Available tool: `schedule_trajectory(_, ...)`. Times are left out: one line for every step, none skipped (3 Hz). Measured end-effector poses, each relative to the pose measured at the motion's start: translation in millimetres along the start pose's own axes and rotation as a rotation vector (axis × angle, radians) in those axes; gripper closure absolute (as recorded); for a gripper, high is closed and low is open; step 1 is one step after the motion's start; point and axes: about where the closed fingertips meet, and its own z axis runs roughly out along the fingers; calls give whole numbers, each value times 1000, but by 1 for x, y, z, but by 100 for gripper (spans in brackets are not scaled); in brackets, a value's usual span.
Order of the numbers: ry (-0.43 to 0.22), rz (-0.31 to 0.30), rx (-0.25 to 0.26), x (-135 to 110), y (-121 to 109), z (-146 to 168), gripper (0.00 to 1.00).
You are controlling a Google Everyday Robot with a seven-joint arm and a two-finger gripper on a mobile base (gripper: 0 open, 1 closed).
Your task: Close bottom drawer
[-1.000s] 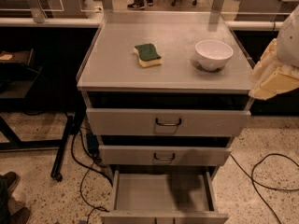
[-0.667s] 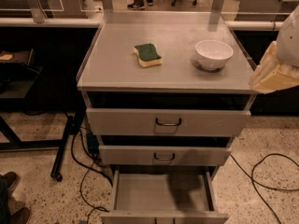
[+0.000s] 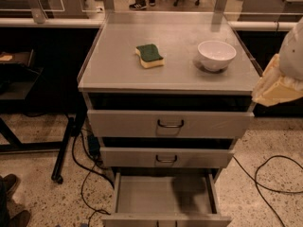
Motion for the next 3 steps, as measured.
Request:
schedule_trajectory(-3,28,-28,11,32,31,100)
schedule_trajectory(34,23,-117,25,73,94,100)
schedule_trajectory(78,24,-201,42,107,126,100)
